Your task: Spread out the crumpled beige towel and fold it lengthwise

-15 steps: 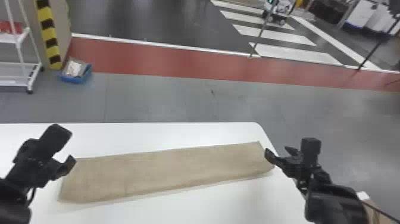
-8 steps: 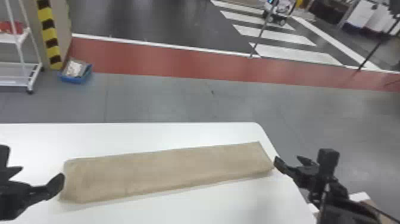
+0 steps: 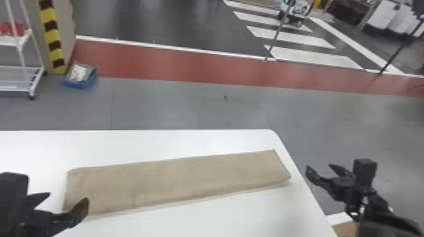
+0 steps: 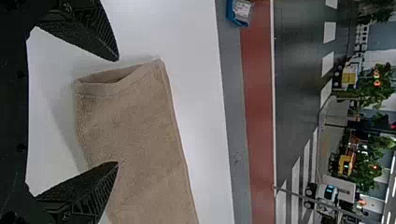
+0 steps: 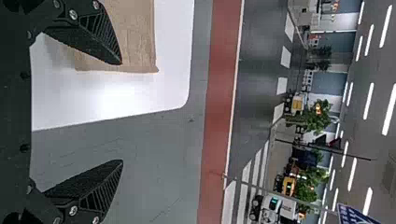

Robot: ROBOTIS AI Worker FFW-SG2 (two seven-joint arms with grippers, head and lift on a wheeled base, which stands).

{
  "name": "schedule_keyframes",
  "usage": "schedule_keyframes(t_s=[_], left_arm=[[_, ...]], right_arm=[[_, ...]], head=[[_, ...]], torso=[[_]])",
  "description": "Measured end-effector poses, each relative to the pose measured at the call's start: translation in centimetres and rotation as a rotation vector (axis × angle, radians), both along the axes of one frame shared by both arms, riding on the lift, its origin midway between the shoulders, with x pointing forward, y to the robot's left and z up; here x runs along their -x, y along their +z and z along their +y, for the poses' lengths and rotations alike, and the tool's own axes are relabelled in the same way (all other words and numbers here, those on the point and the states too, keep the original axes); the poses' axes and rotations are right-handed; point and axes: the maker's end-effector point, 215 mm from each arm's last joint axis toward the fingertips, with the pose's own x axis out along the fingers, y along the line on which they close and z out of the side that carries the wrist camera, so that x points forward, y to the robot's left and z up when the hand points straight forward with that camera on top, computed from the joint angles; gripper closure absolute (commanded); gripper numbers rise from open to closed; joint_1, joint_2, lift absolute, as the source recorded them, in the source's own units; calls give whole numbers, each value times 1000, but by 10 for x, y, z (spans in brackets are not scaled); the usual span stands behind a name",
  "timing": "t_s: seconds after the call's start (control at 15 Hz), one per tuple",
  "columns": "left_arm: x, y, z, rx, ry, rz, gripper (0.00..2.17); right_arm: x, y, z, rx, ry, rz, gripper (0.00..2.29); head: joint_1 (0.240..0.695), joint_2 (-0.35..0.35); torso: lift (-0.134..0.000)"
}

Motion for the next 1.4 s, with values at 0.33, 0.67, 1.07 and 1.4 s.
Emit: schedule_keyframes(t_s=[0.33, 0.67, 1.07, 1.4], left_arm=[[-10, -25, -42, -5, -10, -29, 1497], [-20, -30, -35, -41, 24, -54, 1278], [-23, -29, 7, -60, 70, -69, 616], [-15, -47, 11, -63, 58, -17, 616]], right_arm=[[1, 14, -11, 31, 1, -30, 174], [3, 18, -12, 43, 8, -39, 174], [0, 16, -7, 42, 18, -36, 174], [-1, 16, -4, 41, 19, -40, 174]], head=[[695, -350], [695, -350], [695, -350], [695, -350]], torso=[[0], [0], [0], [0]])
